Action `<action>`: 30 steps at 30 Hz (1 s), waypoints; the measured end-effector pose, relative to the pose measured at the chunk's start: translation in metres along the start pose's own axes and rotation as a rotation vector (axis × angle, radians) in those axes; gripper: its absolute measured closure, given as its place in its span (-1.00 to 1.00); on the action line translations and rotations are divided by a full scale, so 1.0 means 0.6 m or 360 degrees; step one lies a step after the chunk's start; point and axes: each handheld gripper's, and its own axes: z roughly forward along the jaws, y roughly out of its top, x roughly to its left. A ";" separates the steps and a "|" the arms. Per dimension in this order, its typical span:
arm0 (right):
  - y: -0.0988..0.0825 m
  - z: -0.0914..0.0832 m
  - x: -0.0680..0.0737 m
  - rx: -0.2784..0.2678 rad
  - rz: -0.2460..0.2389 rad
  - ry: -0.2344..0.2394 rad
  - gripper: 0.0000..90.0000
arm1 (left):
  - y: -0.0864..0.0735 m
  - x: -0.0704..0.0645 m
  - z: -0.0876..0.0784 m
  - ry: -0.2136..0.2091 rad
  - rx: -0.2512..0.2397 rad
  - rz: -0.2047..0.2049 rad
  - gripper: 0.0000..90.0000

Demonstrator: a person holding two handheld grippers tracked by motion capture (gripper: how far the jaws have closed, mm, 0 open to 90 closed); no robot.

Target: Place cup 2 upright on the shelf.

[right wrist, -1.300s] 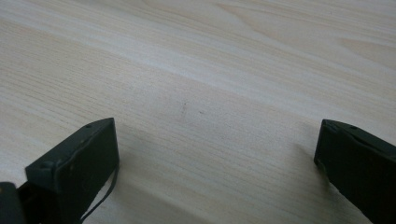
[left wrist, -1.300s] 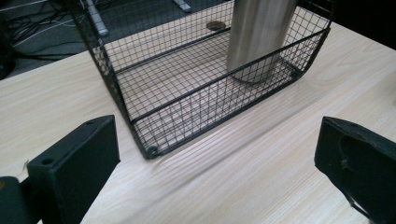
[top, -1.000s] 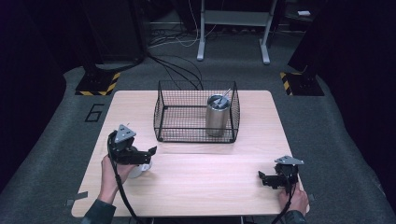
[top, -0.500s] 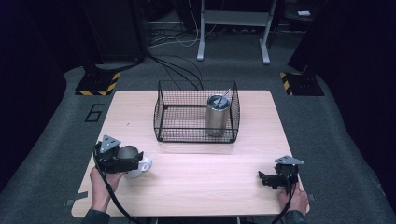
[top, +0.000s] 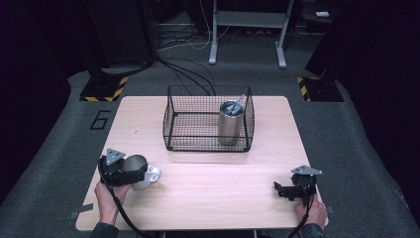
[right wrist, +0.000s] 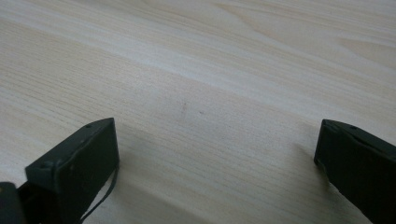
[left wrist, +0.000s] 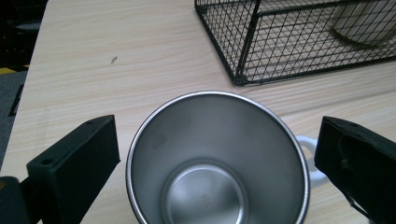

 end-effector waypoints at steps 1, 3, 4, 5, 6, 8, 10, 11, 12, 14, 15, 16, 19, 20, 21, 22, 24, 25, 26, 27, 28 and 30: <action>0.000 0.000 0.000 0.0000 0.0000 0.0000 -1.00 | -0.001 0.000 0.003 0.0011 -0.0019 -0.0006 -0.99; 0.000 0.000 0.000 0.0000 0.0000 0.0000 -1.00 | -0.002 -0.001 0.007 0.0013 0.0001 -0.0002 -0.99; 0.000 0.000 0.000 0.0000 0.0000 0.0000 -1.00 | -0.002 -0.001 0.007 0.0013 0.0001 -0.0002 -0.99; 0.000 0.000 0.000 0.0000 0.0000 0.0000 -1.00 | -0.003 -0.002 0.009 0.0022 0.0003 -0.0003 -0.99; 0.000 0.000 0.000 0.0001 0.0000 0.0000 -1.00 | -0.004 -0.003 0.013 0.0023 0.0003 -0.0006 -0.99; 0.000 0.000 0.000 0.0000 0.0000 0.0000 -1.00 | -0.004 -0.003 0.014 0.0025 0.0011 -0.0007 -1.00; 0.000 0.000 0.000 -0.0001 -0.0004 0.0000 -1.00 | -0.006 -0.003 0.019 0.0023 0.0017 -0.0010 -0.98; 0.000 0.000 0.000 -0.0001 -0.0004 0.0000 -1.00 | -0.006 -0.003 0.019 0.0023 0.0017 -0.0010 -0.99; 0.000 0.000 0.000 0.0000 0.0000 0.0000 -1.00 | -0.007 -0.002 0.020 0.0013 0.0007 -0.0032 -0.99; 0.000 0.000 0.000 0.0001 0.0000 0.0000 -1.00 | -0.011 0.000 0.022 0.0000 -0.0018 -0.0065 -0.99; 0.000 0.000 0.000 0.0001 0.0000 0.0000 -1.00 | -0.013 0.002 0.021 -0.0018 -0.0012 -0.0079 -0.99; 0.000 0.000 0.000 0.0000 0.0000 0.0000 -1.00 | -0.015 0.002 0.023 -0.0042 -0.0029 -0.0096 -0.96; 0.000 0.000 0.000 0.0001 0.0000 0.0001 -1.00 | -0.020 -0.003 0.027 -0.0012 -0.0025 -0.0072 -0.93; 0.000 0.000 0.000 0.0001 0.0000 0.0000 -1.00 | -0.019 -0.004 0.027 -0.0011 -0.0014 -0.0075 -0.93; 0.000 0.000 0.000 0.0001 0.0000 0.0000 -1.00 | -0.018 -0.003 0.027 -0.0016 -0.0021 -0.0083 -0.93; 0.000 0.000 0.000 0.0000 0.0000 0.0000 -1.00 | -0.017 -0.001 0.025 -0.0033 -0.0015 -0.0086 -0.90; 0.000 0.000 0.000 0.0001 0.0000 0.0000 -1.00 | -0.016 0.001 0.024 -0.0049 -0.0012 -0.0091 -0.90; 0.000 0.000 0.000 0.0001 0.0000 0.0000 -1.00 | -0.016 0.001 0.023 -0.0054 0.0001 -0.0093 -0.90; 0.000 0.000 0.000 0.0001 0.0000 0.0000 -1.00 | -0.016 0.001 0.024 -0.0054 -0.0003 -0.0092 -0.90; 0.000 0.000 0.000 0.0001 0.0000 0.0000 -1.00 | -0.016 0.001 0.024 -0.0054 -0.0003 -0.0092 -0.89; 0.000 0.000 0.000 0.0001 0.0000 0.0000 -1.00 | -0.015 -0.001 0.024 -0.0049 -0.0005 -0.0073 -0.89; 0.000 0.000 0.000 0.0003 0.0000 0.0002 -1.00 | -0.014 -0.002 0.024 -0.0046 0.0001 -0.0062 -0.89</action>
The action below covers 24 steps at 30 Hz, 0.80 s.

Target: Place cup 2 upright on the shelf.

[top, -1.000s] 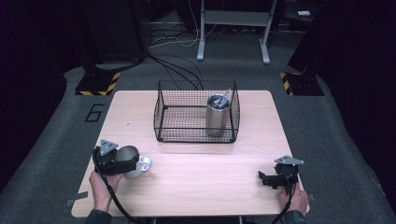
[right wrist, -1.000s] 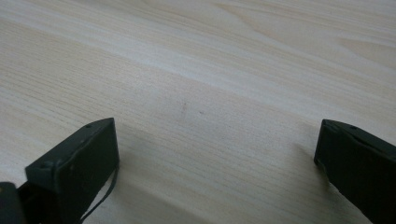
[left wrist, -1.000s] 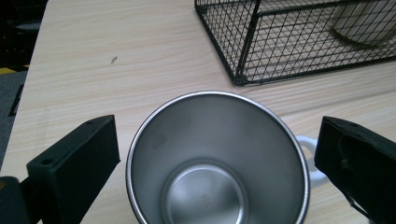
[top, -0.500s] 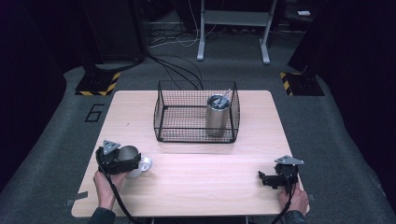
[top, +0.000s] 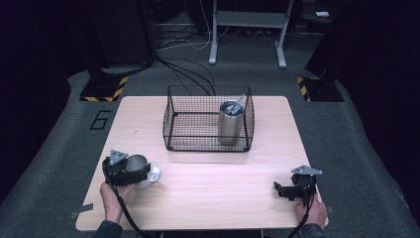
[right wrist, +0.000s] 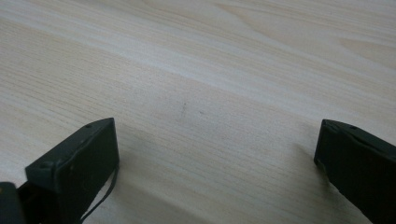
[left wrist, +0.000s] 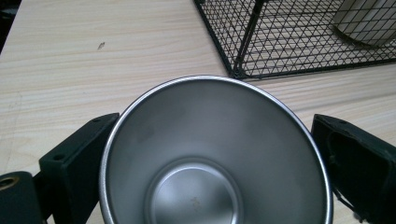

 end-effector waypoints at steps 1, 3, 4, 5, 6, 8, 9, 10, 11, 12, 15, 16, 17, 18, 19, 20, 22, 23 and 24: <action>0.000 0.000 0.000 0.0000 0.0000 0.0000 -1.00 | 0.000 -0.002 0.001 0.0001 -0.0007 0.0003 -0.89; 0.000 0.000 0.000 -0.0004 -0.0004 -0.0002 -1.00 | 0.003 -0.004 0.001 -0.0004 -0.0011 0.0016 -0.89; 0.000 0.000 0.000 -0.0001 0.0000 -0.0001 -1.00 | 0.004 -0.004 -0.001 -0.0010 -0.0004 0.0017 -0.89; 0.000 0.000 0.000 -0.0001 0.0000 -0.0001 -1.00 | 0.004 -0.004 -0.001 -0.0010 -0.0004 0.0017 -0.89; 0.000 0.000 0.000 -0.0004 -0.0004 -0.0002 -1.00 | 0.006 -0.004 -0.002 -0.0017 -0.0008 0.0020 -0.89; 0.000 0.000 0.000 -0.0003 0.0001 -0.0002 -1.00 | 0.010 -0.004 -0.005 -0.0021 -0.0019 0.0021 -0.89; 0.000 0.000 0.000 -0.0003 0.0000 -0.0002 -1.00 | 0.011 -0.005 -0.006 -0.0024 -0.0032 0.0026 -0.89; 0.000 0.000 0.000 -0.0003 -0.0004 -0.0002 -1.00 | 0.016 -0.005 -0.010 -0.0038 -0.0033 0.0035 -0.89; 0.000 0.000 0.000 -0.0001 0.0001 -0.0001 -1.00 | 0.016 -0.005 -0.010 -0.0038 -0.0033 0.0035 -0.89; 0.000 0.000 0.000 -0.0002 0.0000 -0.0001 -1.00 | 0.020 -0.006 -0.012 -0.0051 -0.0040 0.0034 -0.89; 0.000 0.000 0.000 -0.0003 0.0000 -0.0002 -1.00 | 0.025 -0.007 -0.014 -0.0067 -0.0033 0.0038 -0.86; 0.000 0.000 0.000 -0.0003 0.0000 -0.0002 -1.00 | 0.027 -0.008 -0.016 -0.0067 -0.0038 0.0037 -0.86; 0.000 0.000 0.000 -0.0001 0.0000 -0.0001 -1.00 | 0.031 -0.010 -0.017 -0.0074 -0.0046 0.0049 -0.86; 0.000 0.000 0.000 0.0001 -0.0001 0.0000 -1.00 | 0.034 -0.011 -0.017 -0.0088 -0.0022 0.0058 -0.86; 0.000 0.000 0.000 0.0001 -0.0001 0.0000 -1.00 | 0.034 -0.011 -0.017 -0.0088 -0.0022 0.0058 -0.86; 0.000 0.000 0.000 -0.0003 0.0000 -0.0002 -1.00 | 0.035 -0.013 -0.016 -0.0093 -0.0016 0.0070 -0.86; 0.000 0.000 0.000 -0.0002 0.0001 -0.0002 -1.00 | 0.035 -0.015 -0.013 -0.0099 0.0001 0.0082 -0.86; 0.000 0.000 0.000 -0.0003 0.0000 -0.0002 -1.00 | 0.035 -0.016 -0.012 -0.0098 -0.0007 0.0081 -0.86; 0.000 0.000 0.000 -0.0002 0.0000 -0.0001 -1.00 | 0.036 -0.017 -0.011 -0.0104 -0.0002 0.0089 -0.86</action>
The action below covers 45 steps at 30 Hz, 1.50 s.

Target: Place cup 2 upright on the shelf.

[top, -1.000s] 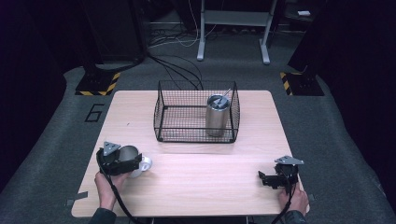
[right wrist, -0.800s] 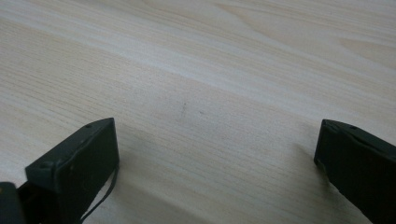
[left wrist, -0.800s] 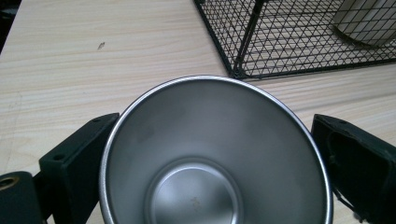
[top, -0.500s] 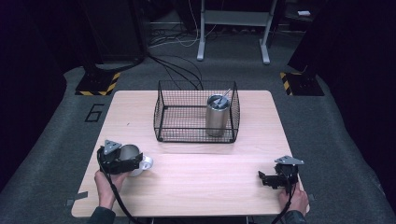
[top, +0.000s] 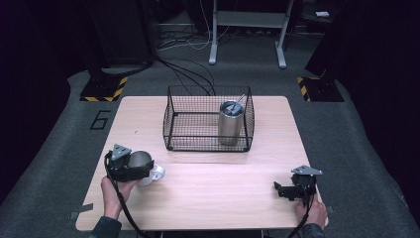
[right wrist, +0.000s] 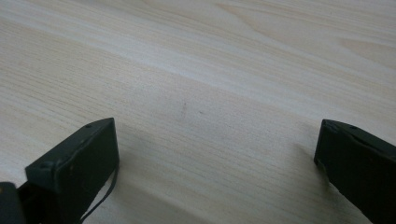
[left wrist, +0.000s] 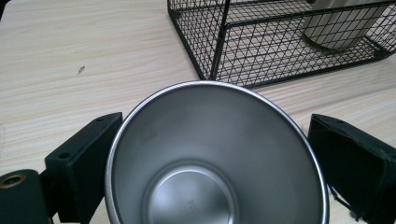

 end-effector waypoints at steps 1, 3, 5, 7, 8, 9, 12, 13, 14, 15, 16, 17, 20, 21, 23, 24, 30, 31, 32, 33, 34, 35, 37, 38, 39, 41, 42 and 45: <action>0.000 0.000 0.000 0.0000 0.0000 0.0000 -1.00 | 0.000 0.000 0.000 0.0000 0.0000 0.0000 -0.86; 0.000 0.000 0.000 -0.0001 -0.0001 0.0000 -1.00 | 0.003 -0.003 0.000 -0.0007 0.0002 0.0008 -0.86; 0.000 0.000 0.000 -0.0002 -0.0004 0.0000 -1.00 | 0.011 -0.007 -0.003 -0.0018 -0.0002 0.0032 -0.86; 0.000 0.000 0.000 -0.0002 -0.0004 0.0000 -1.00 | 0.013 -0.008 -0.004 -0.0022 -0.0006 0.0035 -0.86; 0.000 0.000 0.000 -0.0001 0.0001 0.0000 -1.00 | 0.019 -0.011 -0.005 -0.0024 -0.0011 0.0049 -0.86; 0.000 0.000 0.000 -0.0001 0.0001 0.0000 -1.00 | 0.019 -0.011 -0.005 -0.0024 -0.0011 0.0049 -0.86; 0.000 0.000 0.000 -0.0001 -0.0001 0.0000 -1.00 | 0.026 -0.015 -0.006 -0.0036 -0.0015 0.0069 -0.86; 0.000 0.000 0.000 -0.0001 -0.0004 0.0000 -1.00 | 0.029 -0.017 -0.006 -0.0039 -0.0012 0.0077 -0.86; 0.000 0.000 0.000 0.0001 0.0001 0.0000 -1.00 | 0.032 -0.019 -0.006 -0.0044 -0.0016 0.0086 -0.86; 0.000 0.000 0.000 -0.0001 0.0001 -0.0001 -1.00 | 0.035 -0.021 -0.006 -0.0052 -0.0016 0.0088 -0.86; 0.000 0.000 0.000 -0.0002 -0.0003 0.0000 -1.00 | 0.037 -0.022 -0.006 -0.0060 -0.0018 0.0090 -0.86; 0.000 0.000 0.000 0.0000 -0.0001 0.0000 -1.00 | 0.039 -0.024 -0.005 -0.0062 -0.0025 0.0095 -0.86; 0.000 0.000 0.000 -0.0002 -0.0004 0.0000 -1.00 | 0.048 -0.031 -0.003 -0.0082 -0.0026 0.0116 -0.86; 0.000 0.000 0.000 -0.0001 0.0001 -0.0001 -1.00 | 0.050 -0.032 -0.003 -0.0090 -0.0023 0.0117 -0.86; 0.000 0.000 0.000 -0.0003 -0.0001 -0.0001 -1.00 | 0.056 -0.036 0.000 -0.0101 -0.0023 0.0134 -0.86; 0.000 0.000 0.000 -0.0002 -0.0004 -0.0001 -1.00 | 0.062 -0.040 0.001 -0.0110 -0.0019 0.0145 -0.86; 0.000 0.000 0.000 -0.0002 -0.0004 0.0000 -1.00 | 0.077 -0.050 0.004 -0.0143 -0.0028 0.0171 -0.86; 0.000 0.000 0.000 -0.0001 -0.0001 0.0000 -1.00 | 0.080 -0.052 0.004 -0.0150 -0.0021 0.0178 -0.86; 0.000 0.000 -0.001 -0.0002 -0.0008 0.0000 -1.00 | 0.083 -0.054 0.005 -0.0159 -0.0022 0.0185 -0.86; 0.000 0.000 0.000 0.0000 0.0001 0.0000 -1.00 | 0.085 -0.057 0.006 -0.0163 -0.0023 0.0198 -0.86; 0.000 0.000 -0.001 -0.0002 -0.0006 0.0000 -1.00 | 0.087 -0.060 0.007 -0.0170 -0.0023 0.0208 -0.86; 0.000 0.000 0.000 0.0000 -0.0003 0.0000 -1.00 | 0.090 -0.063 0.008 -0.0181 -0.0021 0.0212 -0.86; 0.000 0.000 0.000 0.0000 0.0001 0.0000 -1.00 | 0.093 -0.068 0.009 -0.0200 -0.0020 0.0223 -0.86; 0.000 0.000 0.000 0.0000 -0.0002 0.0001 -1.00 | 0.095 -0.071 0.010 -0.0206 -0.0023 0.0218 -0.86; 0.000 0.000 0.000 -0.0002 -0.0006 0.0000 -1.00 | 0.096 -0.073 0.011 -0.0207 -0.0029 0.0224 -0.86; 0.000 0.000 0.000 -0.0001 -0.0003 0.0000 -1.00 | 0.100 -0.076 0.012 -0.0220 -0.0028 0.0234 -0.86; 0.000 0.000 0.000 0.0000 -0.0002 0.0000 -1.00 | 0.102 -0.079 0.013 -0.0226 -0.0023 0.0240 -0.86; 0.000 0.000 0.000 0.0000 -0.0001 0.0000 -1.00 | 0.107 -0.086 0.016 -0.0242 -0.0019 0.0251 -0.86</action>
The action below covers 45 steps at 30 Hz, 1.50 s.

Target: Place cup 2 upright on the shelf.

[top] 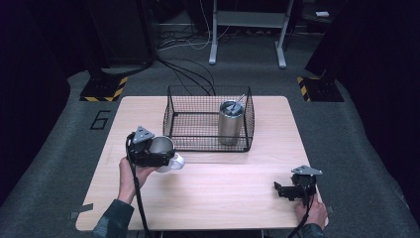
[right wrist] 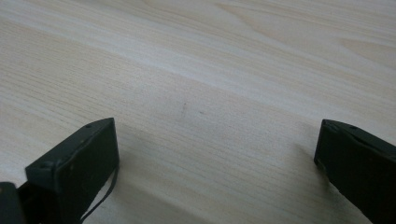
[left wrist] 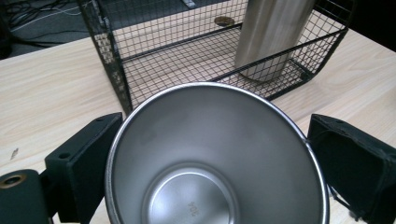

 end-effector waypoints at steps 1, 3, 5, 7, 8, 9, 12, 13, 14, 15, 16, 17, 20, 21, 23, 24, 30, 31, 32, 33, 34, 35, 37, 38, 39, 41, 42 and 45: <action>0.000 0.000 0.000 -0.0002 -0.0006 0.0000 -1.00 | 0.002 -0.002 0.001 -0.0001 0.0000 0.0009 -0.86; 0.000 0.000 0.000 -0.0001 0.0000 0.0000 -1.00 | 0.007 -0.006 0.003 -0.0011 -0.0001 0.0018 -0.86; 0.000 0.000 0.000 0.0000 0.0000 0.0000 -1.00 | 0.012 -0.010 0.005 -0.0019 -0.0008 0.0026 -0.86; 0.000 0.000 0.000 -0.0001 0.0000 0.0000 -1.00 | 0.023 -0.018 0.009 -0.0027 -0.0023 0.0049 -0.86; 0.000 0.000 0.000 -0.0001 0.0000 0.0000 -1.00 | 0.023 -0.018 0.009 -0.0027 -0.0023 0.0049 -0.86; 0.000 0.000 0.000 -0.0001 -0.0006 0.0000 -1.00 | 0.026 -0.019 0.009 -0.0034 -0.0025 0.0051 -0.86; 0.000 0.000 0.000 -0.0001 -0.0005 0.0000 -1.00 | 0.035 -0.025 0.011 -0.0050 -0.0028 0.0063 -0.86; 0.000 0.000 0.000 -0.0001 -0.0005 0.0000 -1.00 | 0.038 -0.027 0.013 -0.0055 -0.0033 0.0066 -0.86; 0.000 0.000 0.000 0.0000 0.0002 -0.0001 -1.00 | 0.040 -0.028 0.013 -0.0059 -0.0028 0.0068 -0.86; 0.000 0.000 0.000 -0.0001 0.0002 -0.0001 -1.00 | 0.042 -0.030 0.014 -0.0063 -0.0033 0.0071 -0.86; 0.000 0.000 0.000 -0.0002 -0.0006 0.0000 -1.00 | 0.044 -0.031 0.015 -0.0067 -0.0031 0.0073 -0.86; 0.000 0.000 0.000 -0.0001 -0.0006 0.0000 -1.00 | 0.046 -0.033 0.017 -0.0071 -0.0037 0.0072 -0.86; 0.000 0.000 0.000 -0.0002 -0.0005 0.0000 -1.00 | 0.053 -0.037 0.022 -0.0085 -0.0030 0.0078 -0.86; 0.000 0.000 0.000 0.0000 0.0000 0.0000 -1.00 | 0.054 -0.039 0.024 -0.0083 -0.0033 0.0082 -0.86; 0.000 0.000 0.000 -0.0001 -0.0005 0.0000 -1.00 | 0.058 -0.040 0.027 -0.0096 -0.0027 0.0088 -0.86; 0.000 0.000 0.000 -0.0001 -0.0005 0.0000 -1.00 | 0.060 -0.042 0.029 -0.0094 -0.0034 0.0086 -0.86; 0.000 0.000 0.000 -0.0001 -0.0005 0.0000 -1.00 | 0.073 -0.042 0.032 -0.0125 -0.0044 0.0087 -0.86; 0.000 0.000 0.000 -0.0001 -0.0002 0.0000 -1.00 | 0.078 -0.043 0.032 -0.0120 -0.0049 0.0094 -0.86; 0.000 0.000 0.000 -0.0001 -0.0005 0.0000 -1.00 | 0.080 -0.043 0.033 -0.0124 -0.0054 0.0090 -0.86; 0.000 0.000 0.000 -0.0001 -0.0005 0.0000 -1.00 | 0.083 -0.043 0.033 -0.0126 -0.0055 0.0094 -0.86; 0.000 0.000 0.000 0.0000 0.0000 0.0000 -1.00 | 0.086 -0.044 0.033 -0.0124 -0.0052 0.0096 -0.86; 0.000 0.000 0.000 -0.0002 -0.0005 0.0000 -1.00 | 0.090 -0.044 0.035 -0.0126 -0.0053 0.0102 -0.86; 0.000 0.000 0.000 -0.0002 -0.0005 0.0000 -1.00 | 0.096 -0.044 0.036 -0.0127 -0.0051 0.0106 -0.86; 0.000 0.000 0.000 -0.0001 -0.0006 0.0000 -1.00 | 0.099 -0.044 0.037 -0.0130 -0.0048 0.0108 -0.86; 0.000 0.000 0.000 0.0000 0.0000 0.0000 -1.00 | 0.102 -0.044 0.038 -0.0131 -0.0049 0.0111 -0.86; 0.000 0.000 0.000 -0.0001 -0.0003 0.0000 -1.00 | 0.109 -0.045 0.040 -0.0132 -0.0052 0.0122 -0.86; 0.000 0.000 0.000 -0.0001 -0.0006 0.0000 -1.00 | 0.111 -0.046 0.041 -0.0130 -0.0058 0.0123 -0.86; 0.000 0.000 0.000 -0.0001 -0.0005 0.0000 -1.00 | 0.120 -0.047 0.043 -0.0133 -0.0054 0.0132 -0.86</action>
